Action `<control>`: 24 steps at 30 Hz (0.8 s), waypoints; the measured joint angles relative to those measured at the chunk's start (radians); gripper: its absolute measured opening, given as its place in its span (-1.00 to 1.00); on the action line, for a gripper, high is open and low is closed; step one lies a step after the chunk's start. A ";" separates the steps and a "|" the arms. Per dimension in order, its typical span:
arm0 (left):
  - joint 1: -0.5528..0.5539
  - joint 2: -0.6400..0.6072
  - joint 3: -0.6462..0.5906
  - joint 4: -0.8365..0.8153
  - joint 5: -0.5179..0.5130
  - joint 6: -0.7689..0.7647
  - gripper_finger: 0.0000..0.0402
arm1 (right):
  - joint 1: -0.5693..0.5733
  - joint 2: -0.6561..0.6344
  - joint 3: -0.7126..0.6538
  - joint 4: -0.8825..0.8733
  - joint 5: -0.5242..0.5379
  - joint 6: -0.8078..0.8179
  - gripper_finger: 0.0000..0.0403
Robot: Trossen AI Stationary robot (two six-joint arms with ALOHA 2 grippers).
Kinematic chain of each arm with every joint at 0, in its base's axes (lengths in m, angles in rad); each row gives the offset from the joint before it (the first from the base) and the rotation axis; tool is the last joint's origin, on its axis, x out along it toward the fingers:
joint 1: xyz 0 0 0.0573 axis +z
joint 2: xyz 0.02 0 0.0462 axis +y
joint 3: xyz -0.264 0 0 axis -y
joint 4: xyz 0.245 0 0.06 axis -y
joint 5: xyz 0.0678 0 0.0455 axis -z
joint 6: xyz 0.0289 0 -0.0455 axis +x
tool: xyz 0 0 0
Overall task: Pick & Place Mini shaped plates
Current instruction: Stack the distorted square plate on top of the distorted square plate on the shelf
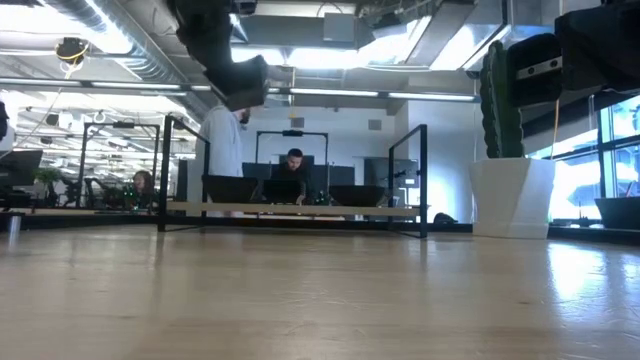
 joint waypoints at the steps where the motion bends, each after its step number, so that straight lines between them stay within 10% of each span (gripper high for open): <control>1: 0.011 0.005 0.000 -0.007 0.009 0.000 -0.98 | 0.000 0.000 0.000 0.000 0.000 0.000 -0.95; 24: 0.169 0.271 0.000 -0.079 0.007 -0.014 -0.98 | 0.000 0.000 0.000 -0.016 0.000 0.005 -0.95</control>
